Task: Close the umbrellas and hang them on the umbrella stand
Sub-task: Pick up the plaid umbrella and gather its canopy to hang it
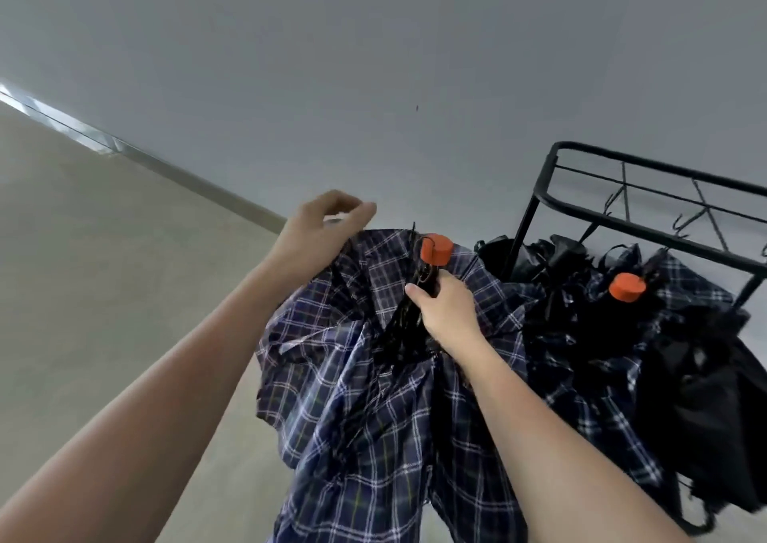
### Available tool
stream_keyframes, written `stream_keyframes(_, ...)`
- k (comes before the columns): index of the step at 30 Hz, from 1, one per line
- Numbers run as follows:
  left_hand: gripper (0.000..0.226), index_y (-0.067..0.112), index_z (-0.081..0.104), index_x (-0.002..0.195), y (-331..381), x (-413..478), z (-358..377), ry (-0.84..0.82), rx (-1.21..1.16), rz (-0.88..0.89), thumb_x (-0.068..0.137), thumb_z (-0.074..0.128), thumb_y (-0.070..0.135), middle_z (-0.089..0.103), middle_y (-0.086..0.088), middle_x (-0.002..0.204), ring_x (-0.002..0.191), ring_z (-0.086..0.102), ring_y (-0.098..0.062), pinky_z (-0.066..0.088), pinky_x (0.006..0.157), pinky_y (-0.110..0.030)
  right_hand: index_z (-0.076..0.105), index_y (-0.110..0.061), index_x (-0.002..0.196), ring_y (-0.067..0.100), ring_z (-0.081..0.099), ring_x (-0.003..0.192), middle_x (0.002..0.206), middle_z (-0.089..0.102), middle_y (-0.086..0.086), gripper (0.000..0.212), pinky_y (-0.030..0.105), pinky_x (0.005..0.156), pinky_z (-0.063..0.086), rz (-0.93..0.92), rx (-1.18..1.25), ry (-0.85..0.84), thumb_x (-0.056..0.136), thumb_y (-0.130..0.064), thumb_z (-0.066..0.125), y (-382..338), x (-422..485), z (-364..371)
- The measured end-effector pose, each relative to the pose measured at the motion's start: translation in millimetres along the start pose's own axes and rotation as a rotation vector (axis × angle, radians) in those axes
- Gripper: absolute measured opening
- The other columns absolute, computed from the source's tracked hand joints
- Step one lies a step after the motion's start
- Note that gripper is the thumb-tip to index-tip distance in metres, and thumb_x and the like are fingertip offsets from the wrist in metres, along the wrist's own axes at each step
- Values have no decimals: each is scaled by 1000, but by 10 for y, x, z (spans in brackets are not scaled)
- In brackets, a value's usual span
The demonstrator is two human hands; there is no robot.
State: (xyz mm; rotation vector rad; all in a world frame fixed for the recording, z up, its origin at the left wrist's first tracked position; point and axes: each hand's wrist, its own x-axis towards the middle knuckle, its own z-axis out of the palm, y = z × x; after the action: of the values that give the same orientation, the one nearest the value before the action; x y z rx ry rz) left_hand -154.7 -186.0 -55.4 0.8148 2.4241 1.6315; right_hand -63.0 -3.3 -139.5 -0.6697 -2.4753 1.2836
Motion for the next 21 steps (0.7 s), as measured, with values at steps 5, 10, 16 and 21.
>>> stream_keyframes(5,132,52,0,153,-547,-384,122,-393,-85,-217,53,85,64,-6,5,167,149,6,-19,13,117,-55,55,-26,113,17,59,90,95,61,-13,25,32,75,41,-18,27,-3,92,-32,68,43,14,-84)
stream_keyframes(10,158,50,-23,149,-788,-536,561,-411,-59,-187,48,98,45,-15,6,166,150,-1,-10,16,120,-43,60,-22,105,20,62,92,96,65,-5,24,38,78,48,-11,-69,-155,87,-33,73,83,-30,11)
stream_keyframes(16,136,37,-1,156,-782,-501,929,-60,-48,-74,56,91,23,46,3,144,121,51,-3,41,92,-9,66,-19,109,13,63,78,83,69,-6,27,33,71,48,-95,-177,-332,85,-29,72,-15,-37,-19)
stream_keyframes(21,69,22,64,119,-722,-428,945,-57,-24,-94,54,85,29,74,1,107,102,69,-22,54,93,-47,67,-2,100,26,65,76,85,72,12,18,33,70,50,-146,-181,-434,92,-18,64,-124,-76,16)
